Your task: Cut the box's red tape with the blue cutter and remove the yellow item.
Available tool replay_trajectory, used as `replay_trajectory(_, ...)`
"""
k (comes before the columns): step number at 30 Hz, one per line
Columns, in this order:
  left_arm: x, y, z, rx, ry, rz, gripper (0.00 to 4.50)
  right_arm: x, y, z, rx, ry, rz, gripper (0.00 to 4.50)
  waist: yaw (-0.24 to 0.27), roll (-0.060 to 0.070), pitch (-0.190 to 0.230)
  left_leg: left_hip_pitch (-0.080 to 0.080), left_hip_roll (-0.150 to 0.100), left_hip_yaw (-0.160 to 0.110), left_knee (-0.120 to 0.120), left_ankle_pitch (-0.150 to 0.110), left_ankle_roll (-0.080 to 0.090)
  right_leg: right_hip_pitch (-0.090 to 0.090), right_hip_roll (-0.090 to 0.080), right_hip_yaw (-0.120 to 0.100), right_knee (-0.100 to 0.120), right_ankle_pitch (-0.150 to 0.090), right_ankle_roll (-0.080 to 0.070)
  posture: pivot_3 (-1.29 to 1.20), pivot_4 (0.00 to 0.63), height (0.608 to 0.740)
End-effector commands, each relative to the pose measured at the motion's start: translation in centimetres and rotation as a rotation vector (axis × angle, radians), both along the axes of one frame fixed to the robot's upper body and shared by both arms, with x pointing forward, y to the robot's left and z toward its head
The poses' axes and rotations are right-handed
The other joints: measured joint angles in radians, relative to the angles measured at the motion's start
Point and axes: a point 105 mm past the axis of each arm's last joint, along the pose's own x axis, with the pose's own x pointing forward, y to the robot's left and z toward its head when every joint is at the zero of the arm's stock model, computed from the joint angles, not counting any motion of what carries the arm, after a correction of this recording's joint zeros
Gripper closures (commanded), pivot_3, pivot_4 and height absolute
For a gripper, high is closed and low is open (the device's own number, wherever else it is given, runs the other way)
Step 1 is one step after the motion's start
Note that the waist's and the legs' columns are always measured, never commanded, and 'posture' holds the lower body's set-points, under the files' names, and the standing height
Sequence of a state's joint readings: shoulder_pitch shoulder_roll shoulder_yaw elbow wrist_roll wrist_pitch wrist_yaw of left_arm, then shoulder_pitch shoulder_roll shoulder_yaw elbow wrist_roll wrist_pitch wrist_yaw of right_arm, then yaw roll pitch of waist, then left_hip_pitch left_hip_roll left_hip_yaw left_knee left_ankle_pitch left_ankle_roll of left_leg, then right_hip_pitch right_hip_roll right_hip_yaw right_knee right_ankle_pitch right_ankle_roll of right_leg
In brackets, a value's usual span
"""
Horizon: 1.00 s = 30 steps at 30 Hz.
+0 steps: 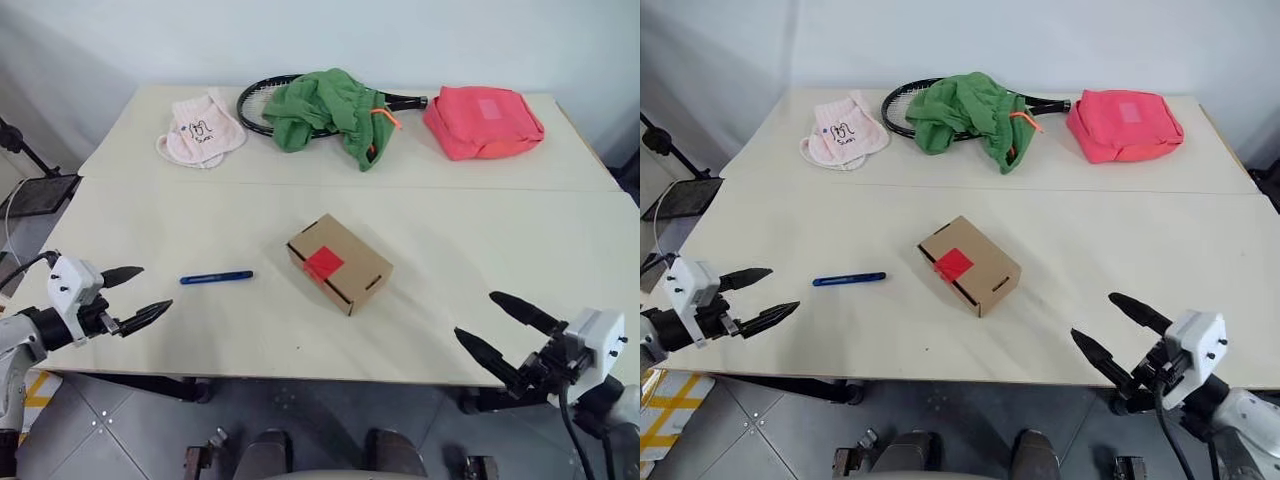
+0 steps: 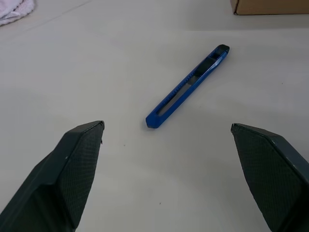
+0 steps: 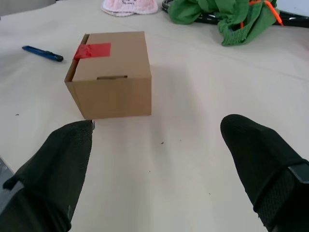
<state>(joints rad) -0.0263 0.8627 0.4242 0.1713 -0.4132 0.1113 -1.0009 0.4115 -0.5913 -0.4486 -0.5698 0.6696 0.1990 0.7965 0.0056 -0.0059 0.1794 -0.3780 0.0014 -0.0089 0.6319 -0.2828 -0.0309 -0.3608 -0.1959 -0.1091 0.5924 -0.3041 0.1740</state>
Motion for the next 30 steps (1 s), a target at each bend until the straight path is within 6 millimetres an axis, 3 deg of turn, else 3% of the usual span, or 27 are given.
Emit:
replay_trajectory(1,0.1,0.0,1.3,0.002,-0.040,-0.013,0.03,0.1,0.7,1.3,-0.012,-0.055,0.033,0.00,0.000,0.000,0.000,0.000,0.000,0.000,0.000,0.000,0.000,0.000,0.000,0.000,0.000,0.000,0.000,0.00,0.150,0.740)
replay_trajectory(5,1.4,-1.7,2.2,-0.097,-0.024,-0.047,0.03,1.0,2.3,0.4,-0.067,-0.044,0.072,0.00,0.000,-0.001,0.000,0.001,0.000,0.000,0.000,0.000,0.000,0.000,0.000,0.000,0.001,0.000,0.000,0.00,0.150,0.740)
replay_trajectory(6,2.0,-2.5,2.3,-0.116,-0.003,-0.070,0.00,1.5,2.5,0.0,-0.098,-0.040,0.061,0.19,0.003,-0.001,0.000,0.001,0.000,0.000,0.000,0.000,0.000,0.000,0.000,0.000,0.001,0.000,0.000,0.00,0.150,0.740)
replay_trajectory(8,3.5,-4.3,2.7,-0.162,0.021,-0.116,0.40,2.4,3.0,-0.4,-0.099,-0.018,0.036,0.61,0.016,-0.001,0.001,0.001,0.000,0.000,0.001,0.000,0.000,0.000,0.000,0.001,0.002,0.000,0.000,0.00,0.150,0.740)
replay_trajectory(15,10.1,-12.7,4.1,-0.108,-0.050,-0.264,2.44,3.6,6.4,-2.6,-0.143,0.109,0.116,3.03,0.022,-0.004,0.001,0.001,-0.001,0.001,0.004,-0.001,0.000,0.001,0.000,0.001,0.003,0.000,0.001,0.00,0.150,0.740)
replay_trajectory(19,12.5,-16.5,4.3,-0.092,-0.055,-0.319,3.67,4.2,7.9,-4.2,-0.183,0.153,0.139,4.40,0.013,-0.005,0.001,0.000,-0.001,0.003,0.005,-0.001,0.000,0.000,0.000,0.001,0.001,0.000,0.001,0.00,0.150,0.740)
replay_trajectory(21,13.7,-18.4,4.1,-0.013,-0.077,-0.336,4.33,4.3,9.1,-5.3,-0.157,0.235,0.172,4.50,0.009,-0.006,0.002,0.000,-0.001,0.004,0.005,-0.001,0.000,0.000,0.000,0.001,0.001,0.000,0.001,0.00,0.150,0.740)
replay_trajectory(22,14.0,-19.0,4.0,0.020,-0.084,-0.349,4.42,4.3,9.5,-5.6,-0.145,0.258,0.183,4.50,0.010,-0.007,0.003,0.000,-0.001,0.004,0.005,-0.001,0.000,0.000,0.000,0.001,0.001,0.000,0.001,0.00,0.150,0.740)
replay_trajectory(26,13.7,-21.4,3.1,0.040,-0.037,-0.439,4.42,6.3,10.2,-4.6,-0.120,0.221,0.139,4.50,0.007,-0.008,0.003,-0.001,-0.001,0.004,0.007,-0.001,0.001,-0.001,0.000,0.001,0.001,0.000,0.001,0.00,0.150,0.740)
replay_trajectory(30,12.1,-21.7,2.7,0.002,0.032,-0.524,4.42,7.5,10.2,-3.8,-0.093,0.203,0.112,4.50,0.006,-0.008,0.003,-0.005,0.000,0.004,0.009,-0.001,0.001,-0.003,0.000,0.001,0.002,0.000,0.001,0.00,0.150,0.740)
